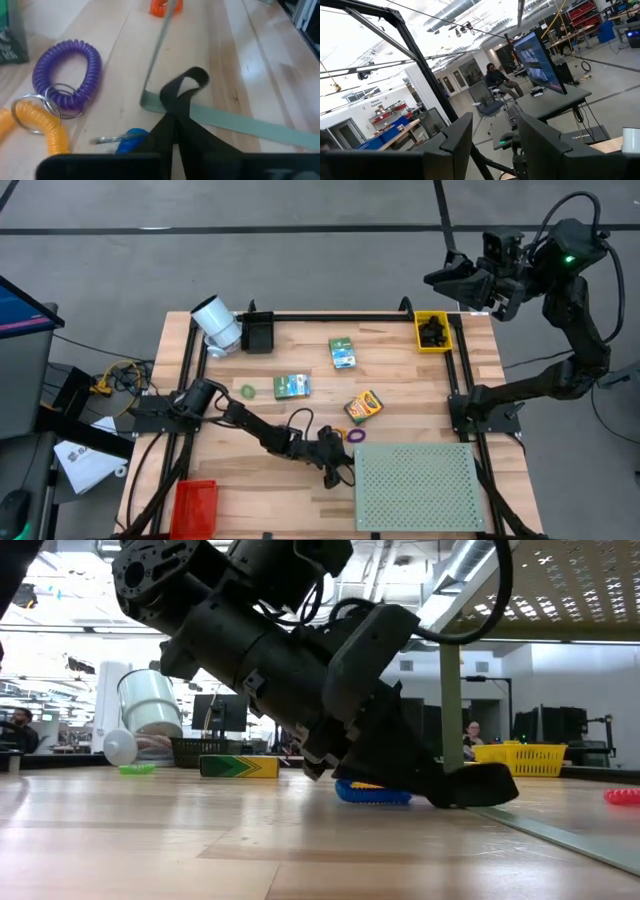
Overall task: Pick & Place Office Desk Supplies
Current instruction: Put the black rubber band into the yellow bin
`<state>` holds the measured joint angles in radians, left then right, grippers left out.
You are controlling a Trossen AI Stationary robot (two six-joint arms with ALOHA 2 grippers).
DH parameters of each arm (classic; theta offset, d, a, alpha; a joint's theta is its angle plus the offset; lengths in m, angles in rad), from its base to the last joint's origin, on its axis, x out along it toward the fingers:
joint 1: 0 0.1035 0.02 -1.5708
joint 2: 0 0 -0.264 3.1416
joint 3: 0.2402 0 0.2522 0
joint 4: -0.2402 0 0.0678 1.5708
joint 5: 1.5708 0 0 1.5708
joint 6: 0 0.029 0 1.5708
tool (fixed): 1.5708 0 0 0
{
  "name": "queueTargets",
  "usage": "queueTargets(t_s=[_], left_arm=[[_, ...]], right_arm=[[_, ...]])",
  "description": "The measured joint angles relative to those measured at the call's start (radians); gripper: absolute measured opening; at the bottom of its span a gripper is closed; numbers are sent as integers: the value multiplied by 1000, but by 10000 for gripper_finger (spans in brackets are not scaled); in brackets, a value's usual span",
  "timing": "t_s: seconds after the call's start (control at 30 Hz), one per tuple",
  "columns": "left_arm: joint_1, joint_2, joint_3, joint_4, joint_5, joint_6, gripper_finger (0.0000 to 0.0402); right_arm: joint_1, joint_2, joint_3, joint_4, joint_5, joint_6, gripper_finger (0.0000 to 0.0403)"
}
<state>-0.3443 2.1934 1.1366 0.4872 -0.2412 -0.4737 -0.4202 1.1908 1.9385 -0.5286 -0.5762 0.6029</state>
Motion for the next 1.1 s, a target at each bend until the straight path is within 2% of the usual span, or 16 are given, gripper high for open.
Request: queueTargets(t_s=[0.27,0.47,0.63,0.77,0.9,1.1], left_arm=[[-10,-82,-8,-140,16,-29,3],[-10,-255,-7,-332,1,45,1],[-10,-424,-7,-557,-79,50,1],[-10,-558,-6,-678,-146,50,1],[11,-691,-6,-673,-177,70,1],[102,-851,-5,-519,-145,143,0]], right_arm=[[0,0,0,-6,0,-14,154],[0,3,0,-28,0,-76,154],[19,10,0,-80,1,-143,154],[58,8,0,-168,80,-226,154],[127,31,0,-266,182,-308,154],[286,120,0,-275,281,-494,156]])
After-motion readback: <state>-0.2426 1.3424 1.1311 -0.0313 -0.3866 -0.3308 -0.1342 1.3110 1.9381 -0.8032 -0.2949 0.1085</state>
